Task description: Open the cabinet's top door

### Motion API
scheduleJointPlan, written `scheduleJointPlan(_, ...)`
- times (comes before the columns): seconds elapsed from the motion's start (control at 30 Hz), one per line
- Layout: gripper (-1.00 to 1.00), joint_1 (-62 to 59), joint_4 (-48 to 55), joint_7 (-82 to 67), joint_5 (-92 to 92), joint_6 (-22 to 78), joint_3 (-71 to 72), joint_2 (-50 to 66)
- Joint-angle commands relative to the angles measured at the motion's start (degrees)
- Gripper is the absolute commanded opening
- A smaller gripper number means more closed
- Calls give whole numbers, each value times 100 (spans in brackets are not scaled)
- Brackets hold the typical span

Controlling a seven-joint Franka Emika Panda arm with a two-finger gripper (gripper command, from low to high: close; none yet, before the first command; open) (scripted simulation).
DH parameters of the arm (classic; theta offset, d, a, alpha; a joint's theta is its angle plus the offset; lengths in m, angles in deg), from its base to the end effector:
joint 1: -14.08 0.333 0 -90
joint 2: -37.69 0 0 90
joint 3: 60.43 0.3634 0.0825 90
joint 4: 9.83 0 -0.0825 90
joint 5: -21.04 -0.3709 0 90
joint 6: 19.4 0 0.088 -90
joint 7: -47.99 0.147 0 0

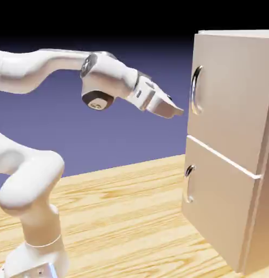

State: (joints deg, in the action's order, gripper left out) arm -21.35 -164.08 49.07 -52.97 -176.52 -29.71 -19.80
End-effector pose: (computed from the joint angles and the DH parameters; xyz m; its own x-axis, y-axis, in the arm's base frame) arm 0.3193 -0.0022 0.5856 0.1820 -0.8303 0.5268 -0.3746 -0.5539 -0.7436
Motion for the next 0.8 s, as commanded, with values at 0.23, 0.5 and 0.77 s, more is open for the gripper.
scheduleJointPlan(0.23, 0, -973, 182, -1115, -1994, 455, 828, -669)
scheduleJointPlan(0.5, 0, -1946, 364, -2229, -3988, 910, 1655, -1338)
scheduleJointPlan(0.77, 0, -2919, 545, -3344, -5982, 1365, 2482, -2007)
